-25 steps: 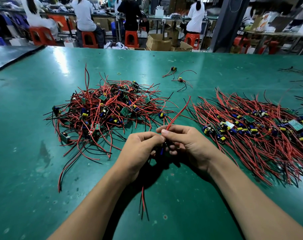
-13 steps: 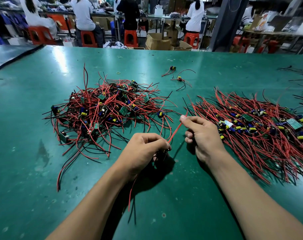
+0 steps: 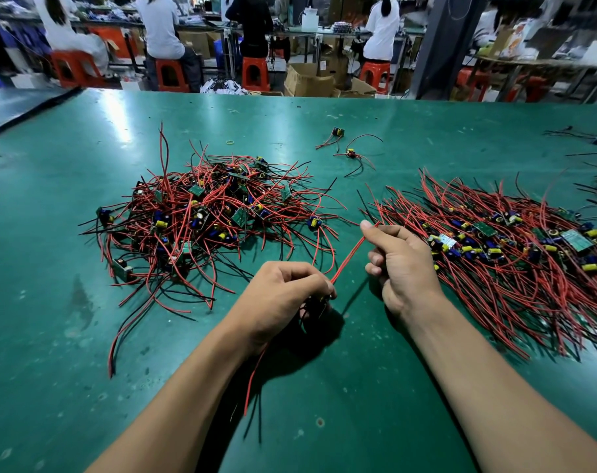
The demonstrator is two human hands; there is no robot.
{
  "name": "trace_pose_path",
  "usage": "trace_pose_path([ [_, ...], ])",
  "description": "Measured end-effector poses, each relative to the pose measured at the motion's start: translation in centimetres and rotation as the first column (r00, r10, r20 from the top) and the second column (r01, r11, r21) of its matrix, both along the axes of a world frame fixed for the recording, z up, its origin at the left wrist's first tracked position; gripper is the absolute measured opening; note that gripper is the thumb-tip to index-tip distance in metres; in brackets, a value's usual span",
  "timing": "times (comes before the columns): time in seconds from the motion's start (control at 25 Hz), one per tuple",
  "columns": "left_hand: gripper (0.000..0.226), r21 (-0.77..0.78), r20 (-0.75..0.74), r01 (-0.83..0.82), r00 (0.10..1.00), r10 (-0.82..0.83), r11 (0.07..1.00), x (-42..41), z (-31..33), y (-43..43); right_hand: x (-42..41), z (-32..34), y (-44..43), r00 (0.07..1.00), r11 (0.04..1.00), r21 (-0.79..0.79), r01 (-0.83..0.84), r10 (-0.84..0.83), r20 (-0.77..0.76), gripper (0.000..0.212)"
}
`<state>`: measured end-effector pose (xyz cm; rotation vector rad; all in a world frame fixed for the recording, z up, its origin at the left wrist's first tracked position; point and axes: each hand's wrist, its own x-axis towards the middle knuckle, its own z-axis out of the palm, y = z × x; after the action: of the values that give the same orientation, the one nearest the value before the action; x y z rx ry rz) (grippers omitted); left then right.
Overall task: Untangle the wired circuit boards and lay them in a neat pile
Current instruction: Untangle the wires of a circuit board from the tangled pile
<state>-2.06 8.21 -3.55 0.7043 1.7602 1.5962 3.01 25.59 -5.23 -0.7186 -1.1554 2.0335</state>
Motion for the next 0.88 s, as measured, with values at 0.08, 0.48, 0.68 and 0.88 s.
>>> trace_pose_path([
  [0.08, 0.024, -0.004, 0.005, 0.009, 1.000, -0.009, 1.000, 0.1, 0.1, 0.0, 0.0, 0.0, -0.1, 1.000, 1.000, 0.002, 0.021, -0.021, -0.008, 0.033],
  [0.48, 0.024, 0.007, 0.038, -0.011, 0.999, 0.011, 1.000, -0.2, -0.3, 0.2, 0.0, -0.3, 0.2, 0.997, 0.991, 0.110, 0.076, -0.078, 0.012, 0.031],
  [0.68, 0.022, 0.104, 0.199, -0.103, 0.977, 0.081, 0.989, -0.8, -0.4, 0.1, 0.3, 0.0, 0.2, 1.000, 0.996, 0.086, -0.003, 0.001, 0.017, 0.022],
  [0.88, 0.013, 0.195, 0.347, -0.267, 0.919, 0.188, 0.944, -1.0, 0.1, 0.1, 0.6, -0.3, -0.7, 0.972, 0.898, 0.393, -0.196, 0.127, 0.196, 0.025],
])
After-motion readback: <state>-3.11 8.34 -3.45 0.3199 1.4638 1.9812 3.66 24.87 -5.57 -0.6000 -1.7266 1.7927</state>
